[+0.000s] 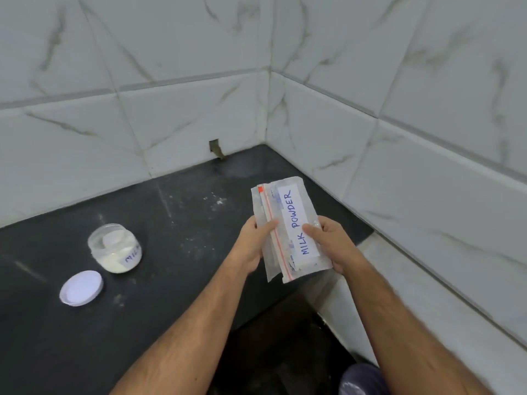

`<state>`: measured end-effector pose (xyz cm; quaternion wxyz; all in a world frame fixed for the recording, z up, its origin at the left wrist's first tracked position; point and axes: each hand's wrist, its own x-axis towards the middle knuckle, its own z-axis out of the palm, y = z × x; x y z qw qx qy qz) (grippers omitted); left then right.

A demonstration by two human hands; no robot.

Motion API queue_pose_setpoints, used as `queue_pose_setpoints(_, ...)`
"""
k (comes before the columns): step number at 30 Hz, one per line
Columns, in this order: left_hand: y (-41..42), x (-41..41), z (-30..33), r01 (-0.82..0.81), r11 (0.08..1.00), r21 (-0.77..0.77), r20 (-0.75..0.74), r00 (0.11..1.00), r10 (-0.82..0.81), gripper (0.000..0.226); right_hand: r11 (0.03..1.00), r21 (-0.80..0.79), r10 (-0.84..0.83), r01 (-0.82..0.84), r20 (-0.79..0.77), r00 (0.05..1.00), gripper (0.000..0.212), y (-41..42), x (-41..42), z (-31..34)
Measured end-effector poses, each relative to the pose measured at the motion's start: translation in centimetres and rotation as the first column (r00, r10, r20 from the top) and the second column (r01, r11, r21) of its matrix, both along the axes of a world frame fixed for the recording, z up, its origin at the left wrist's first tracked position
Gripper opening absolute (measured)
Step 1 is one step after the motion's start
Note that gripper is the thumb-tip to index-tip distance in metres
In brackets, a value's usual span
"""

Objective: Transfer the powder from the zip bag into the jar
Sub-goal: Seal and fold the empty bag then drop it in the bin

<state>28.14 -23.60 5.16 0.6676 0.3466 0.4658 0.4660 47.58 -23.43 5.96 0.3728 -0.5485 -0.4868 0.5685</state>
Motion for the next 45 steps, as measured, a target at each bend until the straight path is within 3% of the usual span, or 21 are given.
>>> queue_pose_setpoints(6, -4.5, 10.6, -2.8, 0.181, 0.980, -0.088, -0.137, 0.972, -0.192, 0.054, 0.983, 0.039, -0.177, 0.177, -0.003, 0.984, 0.019, -5.7, 11.2, -2.5)
queue_pose_setpoints(12, -12.4, 23.1, -7.3, 0.175, 0.974, -0.145, -0.205, 0.958, -0.203, 0.056, 0.954, -0.009, -0.298, 0.299, 0.042, 0.954, 0.020, -14.3, 22.7, -8.0)
queue_pose_setpoints(23, -20.3, 29.9, -16.4, 0.177, 0.914, -0.366, -0.347, 0.885, -0.310, 0.051, 0.888, -0.278, -0.343, 0.366, 0.130, 0.930, 0.017, -23.6, 28.4, -19.7)
queue_pose_setpoints(29, -21.7, 31.4, -26.9, 0.173, 0.855, -0.489, -0.451, 0.789, -0.418, 0.056, 0.799, -0.392, -0.394, 0.456, 0.232, 0.889, 0.011, -26.6, 28.9, -30.1)
queue_pose_setpoints(33, -22.0, 32.5, -35.4, 0.219, 0.828, -0.517, -0.468, 0.737, -0.487, 0.058, 0.730, -0.493, -0.402, 0.473, 0.249, 0.881, 0.032, -27.8, 29.5, -38.3)
queue_pose_setpoints(36, -22.6, 33.1, -42.5, 0.249, 0.779, -0.575, -0.461, 0.688, -0.560, 0.061, 0.696, -0.511, -0.390, 0.505, 0.321, 0.863, 0.030, -28.9, 30.0, -45.1)
queue_pose_setpoints(40, -23.6, 33.9, -51.4, 0.301, 0.731, -0.613, -0.500, 0.568, -0.653, 0.063, 0.674, -0.474, -0.360, 0.566, 0.458, 0.813, 0.025, -30.3, 30.2, -53.5)
queue_pose_setpoints(45, -22.8, 34.9, -60.6, 0.404, 0.674, -0.618, -0.548, 0.393, -0.739, 0.055, 0.689, -0.479, -0.240, 0.544, 0.558, 0.794, 0.033, -29.5, 30.9, -62.5)
